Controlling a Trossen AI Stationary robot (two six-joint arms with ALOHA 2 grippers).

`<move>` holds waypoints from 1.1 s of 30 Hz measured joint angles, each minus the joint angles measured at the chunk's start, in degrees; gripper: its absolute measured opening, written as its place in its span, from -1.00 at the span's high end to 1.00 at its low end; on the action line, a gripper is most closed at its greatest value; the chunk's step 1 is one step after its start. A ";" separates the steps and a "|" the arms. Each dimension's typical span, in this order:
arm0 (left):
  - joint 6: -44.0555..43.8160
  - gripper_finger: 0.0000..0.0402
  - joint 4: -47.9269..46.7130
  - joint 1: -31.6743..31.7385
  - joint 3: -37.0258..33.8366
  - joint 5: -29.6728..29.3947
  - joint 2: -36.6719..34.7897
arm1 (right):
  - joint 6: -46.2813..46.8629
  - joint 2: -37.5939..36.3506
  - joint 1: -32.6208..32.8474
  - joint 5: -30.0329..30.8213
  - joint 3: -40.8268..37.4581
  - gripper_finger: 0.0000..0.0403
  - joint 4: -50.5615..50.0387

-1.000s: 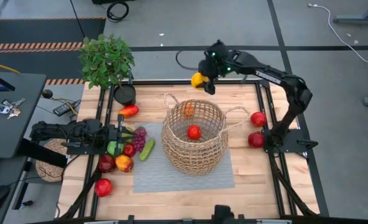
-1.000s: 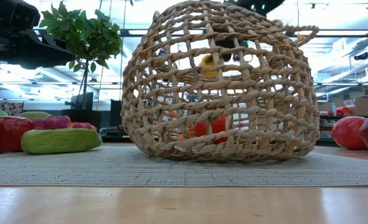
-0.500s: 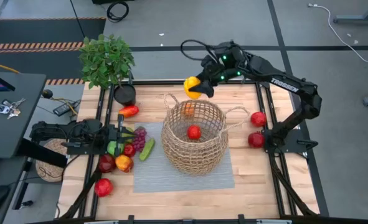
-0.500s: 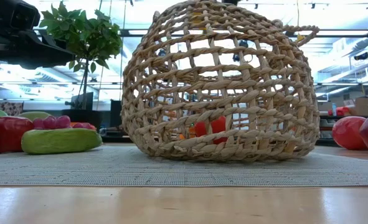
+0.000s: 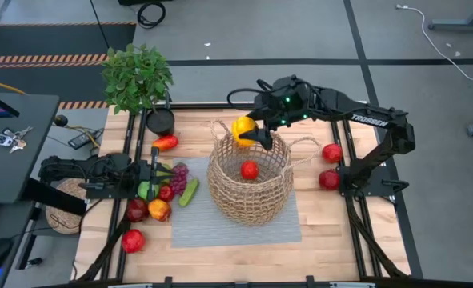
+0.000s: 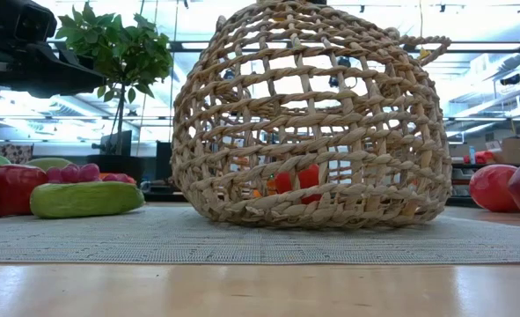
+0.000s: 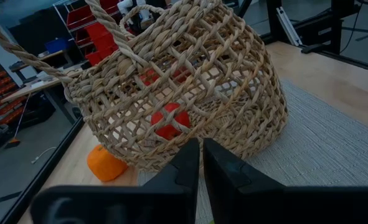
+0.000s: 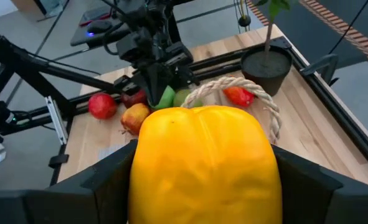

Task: Build produce basket
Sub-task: Put the yellow bell pepper into the brown basket

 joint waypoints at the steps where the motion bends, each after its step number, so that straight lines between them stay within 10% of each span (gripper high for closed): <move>1: 0.01 0.86 0.00 0.02 0.00 0.01 -0.01 | 0.00 0.00 0.27 0.23 0.00 -0.52 -0.01; 33: -0.02 0.85 0.00 0.02 0.00 0.00 0.00 | 1.93 0.11 1.63 0.64 1.00 -0.52 0.73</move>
